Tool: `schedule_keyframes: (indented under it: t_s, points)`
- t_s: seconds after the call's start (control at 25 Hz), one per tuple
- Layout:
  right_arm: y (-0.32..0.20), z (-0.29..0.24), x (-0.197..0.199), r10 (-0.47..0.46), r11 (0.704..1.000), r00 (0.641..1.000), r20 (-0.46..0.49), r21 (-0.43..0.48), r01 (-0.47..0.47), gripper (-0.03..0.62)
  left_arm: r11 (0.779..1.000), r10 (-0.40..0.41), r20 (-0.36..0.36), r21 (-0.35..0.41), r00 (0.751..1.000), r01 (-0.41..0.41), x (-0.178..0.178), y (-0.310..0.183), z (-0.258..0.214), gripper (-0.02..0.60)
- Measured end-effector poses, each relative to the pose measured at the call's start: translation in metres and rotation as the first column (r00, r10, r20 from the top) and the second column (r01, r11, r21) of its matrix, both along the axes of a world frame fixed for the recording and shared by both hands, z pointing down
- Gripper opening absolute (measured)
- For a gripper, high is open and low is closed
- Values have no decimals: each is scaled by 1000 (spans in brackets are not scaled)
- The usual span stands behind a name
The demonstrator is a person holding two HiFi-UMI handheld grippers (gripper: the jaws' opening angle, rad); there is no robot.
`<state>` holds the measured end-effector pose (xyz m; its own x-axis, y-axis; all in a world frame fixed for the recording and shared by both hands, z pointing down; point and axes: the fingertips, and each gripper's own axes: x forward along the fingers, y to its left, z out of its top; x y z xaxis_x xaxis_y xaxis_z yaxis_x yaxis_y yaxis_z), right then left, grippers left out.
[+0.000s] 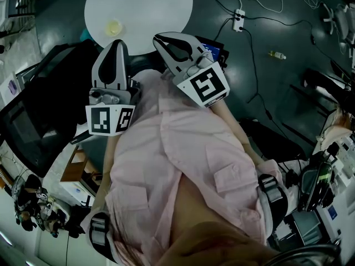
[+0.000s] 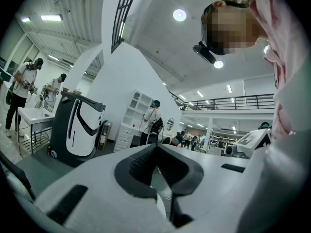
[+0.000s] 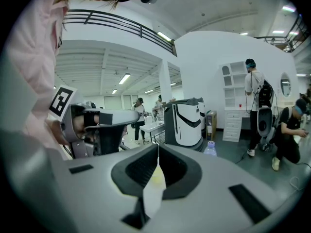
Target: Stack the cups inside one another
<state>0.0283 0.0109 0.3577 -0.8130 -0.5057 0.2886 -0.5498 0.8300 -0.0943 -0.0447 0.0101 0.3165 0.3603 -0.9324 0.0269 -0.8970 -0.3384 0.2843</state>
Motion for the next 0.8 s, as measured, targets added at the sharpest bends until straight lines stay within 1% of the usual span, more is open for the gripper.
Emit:
schedule_keyframes:
  t_s: [0.8]
  points:
    - [2,0,0,1,1000,1000,-5,1,-1,31,1000,6,-1,2,1000,-6,0,2,0,15]
